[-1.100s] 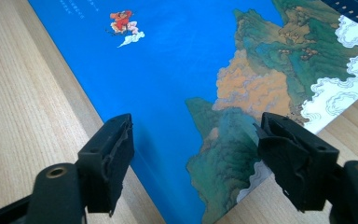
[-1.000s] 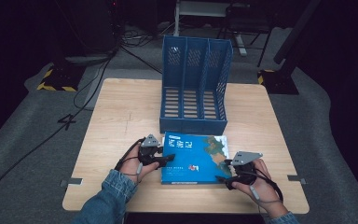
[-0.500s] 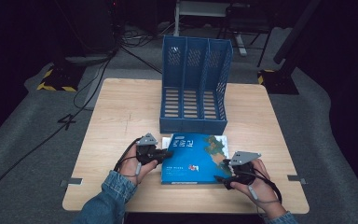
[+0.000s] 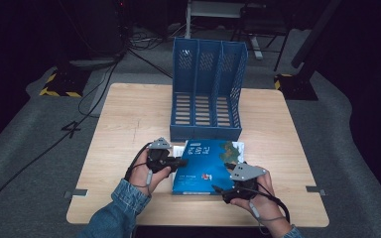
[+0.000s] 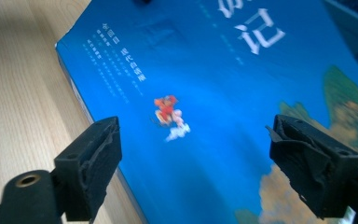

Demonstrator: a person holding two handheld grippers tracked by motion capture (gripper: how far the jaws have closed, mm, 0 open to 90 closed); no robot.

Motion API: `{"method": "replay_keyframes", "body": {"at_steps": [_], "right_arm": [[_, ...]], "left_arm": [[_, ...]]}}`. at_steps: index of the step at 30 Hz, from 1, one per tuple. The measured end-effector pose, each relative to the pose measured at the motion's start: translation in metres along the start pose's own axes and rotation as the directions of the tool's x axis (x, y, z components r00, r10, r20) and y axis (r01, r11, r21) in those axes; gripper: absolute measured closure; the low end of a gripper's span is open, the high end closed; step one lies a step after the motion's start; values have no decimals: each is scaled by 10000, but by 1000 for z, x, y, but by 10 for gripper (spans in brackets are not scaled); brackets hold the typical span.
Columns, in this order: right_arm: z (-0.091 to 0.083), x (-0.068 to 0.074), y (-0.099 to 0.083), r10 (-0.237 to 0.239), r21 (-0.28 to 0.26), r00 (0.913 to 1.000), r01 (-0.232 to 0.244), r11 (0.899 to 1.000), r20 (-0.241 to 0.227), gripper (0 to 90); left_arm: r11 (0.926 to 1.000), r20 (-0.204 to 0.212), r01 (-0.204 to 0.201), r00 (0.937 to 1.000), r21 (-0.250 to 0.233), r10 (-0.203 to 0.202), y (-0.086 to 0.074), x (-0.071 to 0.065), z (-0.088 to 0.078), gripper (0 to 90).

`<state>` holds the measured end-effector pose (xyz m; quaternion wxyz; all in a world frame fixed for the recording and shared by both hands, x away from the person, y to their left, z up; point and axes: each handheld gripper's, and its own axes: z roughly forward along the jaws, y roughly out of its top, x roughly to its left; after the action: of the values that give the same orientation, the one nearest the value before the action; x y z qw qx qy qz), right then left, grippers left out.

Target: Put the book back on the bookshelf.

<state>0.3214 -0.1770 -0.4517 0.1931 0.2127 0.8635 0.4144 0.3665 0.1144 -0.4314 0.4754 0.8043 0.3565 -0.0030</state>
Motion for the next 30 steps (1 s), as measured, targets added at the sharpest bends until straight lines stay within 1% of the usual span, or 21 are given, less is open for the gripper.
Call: {"method": "replay_keyframes", "body": {"at_steps": [2,4,6,8,10,14,15,17,18,19,23,26,27,28,30], "right_arm": [[4,5,4,-157,3,9999,157,9999,-39,208],[7,11,7,-332,67,9994,333,9994,-104,241],[10,15,9,-475,-26,9988,475,9989,-82,233],[12,19,11,-522,-109,9986,520,9986,-101,226],[16,23,13,-615,-106,9980,613,9981,-132,226],[25,30,16,-760,-69,9967,759,9971,-275,239],[27,32,17,-904,-90,9957,902,9959,-212,247],[31,35,18,-1155,-27,9930,1154,9933,-232,257],[33,37,18,-1193,9,9926,1193,9929,-222,260],[35,38,18,-1279,24,9917,1279,9918,-155,243],[38,45,20,-1737,-19,9842,1738,9848,348,239],[40,49,19,-1808,-56,9817,1814,9834,597,240],[41,52,19,-1948,3,9773,1954,9807,834,240],[43,54,19,-2082,57,9732,2086,9780,972,226],[45,56,18,-2238,27,9681,2250,9744,1122,204]], "left_arm": [[9999,-14,-161,9999,12,161,4,-3,-2,828],[9998,-38,-179,9998,82,179,8,-6,-2,828],[9998,-45,-150,9999,133,150,11,-7,-2,828],[9997,-31,-107,9999,206,108,14,-7,-3,828],[9997,9,-46,10000,228,46,18,-9,-4,828],[9993,-62,-134,9999,354,136,26,-13,-4,828],[9992,-76,-113,9999,386,116,27,-14,-4,828],[9990,-68,-62,10000,436,65,30,-15,-4,828],[9990,-67,-22,10000,441,25,31,-16,-4,829],[9988,-68,7,10000,488,-4,32,-17,-4,828],[9983,-46,61,10000,580,-58,36,-19,-4,829],[9977,-50,170,9998,656,-167,38,-20,-3,828],[9976,-74,222,9997,663,-218,38,-21,-3,828],[9976,-59,231,9997,660,-228,38,-21,-3,828],[9973,-45,265,9996,689,-262,38,-21,-3,828]]}}
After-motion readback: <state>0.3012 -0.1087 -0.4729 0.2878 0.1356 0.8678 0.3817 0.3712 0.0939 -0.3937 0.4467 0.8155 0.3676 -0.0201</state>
